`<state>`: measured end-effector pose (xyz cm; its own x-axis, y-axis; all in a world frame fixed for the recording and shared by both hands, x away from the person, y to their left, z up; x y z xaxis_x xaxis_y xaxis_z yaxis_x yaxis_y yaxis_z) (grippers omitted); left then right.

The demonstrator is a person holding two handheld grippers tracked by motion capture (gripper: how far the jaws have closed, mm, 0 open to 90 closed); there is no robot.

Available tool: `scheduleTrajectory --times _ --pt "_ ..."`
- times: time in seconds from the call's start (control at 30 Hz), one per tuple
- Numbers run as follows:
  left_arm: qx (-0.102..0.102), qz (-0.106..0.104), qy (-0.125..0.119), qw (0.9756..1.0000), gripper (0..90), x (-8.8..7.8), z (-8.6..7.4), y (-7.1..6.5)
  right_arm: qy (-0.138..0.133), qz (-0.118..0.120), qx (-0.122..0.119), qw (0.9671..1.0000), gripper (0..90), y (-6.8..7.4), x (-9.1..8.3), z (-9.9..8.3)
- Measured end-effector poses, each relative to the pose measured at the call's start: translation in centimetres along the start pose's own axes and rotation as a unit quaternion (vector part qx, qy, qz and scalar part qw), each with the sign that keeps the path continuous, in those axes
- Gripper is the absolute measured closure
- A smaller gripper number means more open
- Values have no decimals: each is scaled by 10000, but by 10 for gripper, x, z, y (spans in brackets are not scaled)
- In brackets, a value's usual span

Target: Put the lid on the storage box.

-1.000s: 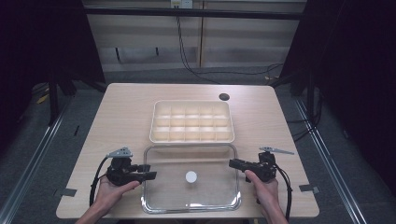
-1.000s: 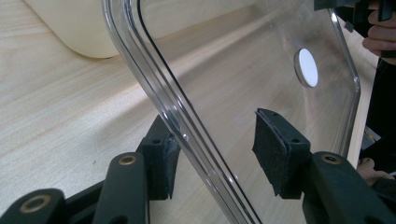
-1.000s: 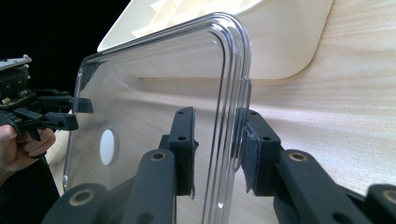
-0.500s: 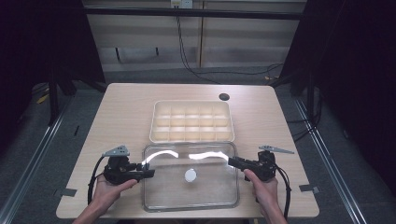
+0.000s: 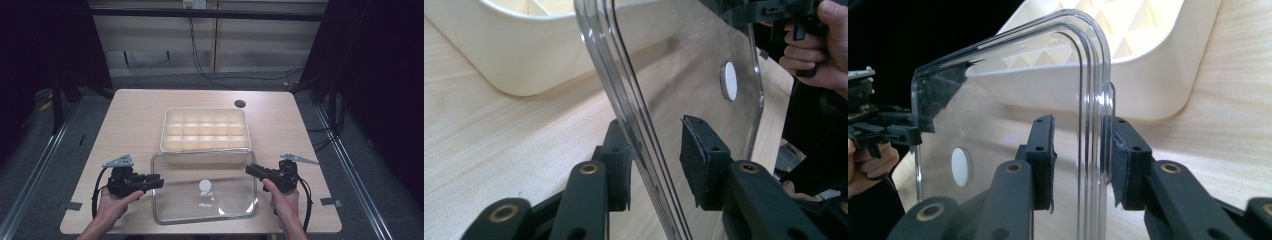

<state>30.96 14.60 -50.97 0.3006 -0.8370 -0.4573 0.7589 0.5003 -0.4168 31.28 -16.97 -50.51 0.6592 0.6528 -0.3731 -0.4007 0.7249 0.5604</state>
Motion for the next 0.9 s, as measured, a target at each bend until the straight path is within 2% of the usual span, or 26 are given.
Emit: scheduleTrajectory --times 0.23,0.47,0.67,0.9 --pt "77 -11 -88 9999 694 -5 10 0 -118 69 -5 9999 687 5 -3 4" --pt "108 8 -199 9997 717 -10 18 0 -195 86 -120 9997 692 12 -7 10" --pt "146 87 -349 9992 731 -16 26 4 -115 98 -402 9991 688 17 -3 18" --pt "243 209 -458 9984 728 -22 39 3 -154 136 -486 9986 687 22 -2 26"
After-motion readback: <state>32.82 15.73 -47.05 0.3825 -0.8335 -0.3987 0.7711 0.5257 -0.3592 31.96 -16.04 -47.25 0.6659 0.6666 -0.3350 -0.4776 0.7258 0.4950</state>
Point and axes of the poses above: each handheld gripper's, and its own axes: x roughly forward along the jaws, z roughly out of its top, y roughly to its left, the point moved 10 cm from there along x, roughly forward along the jaws, and after that the axes turned 3 degrees about -y, right-handed, at the moved point
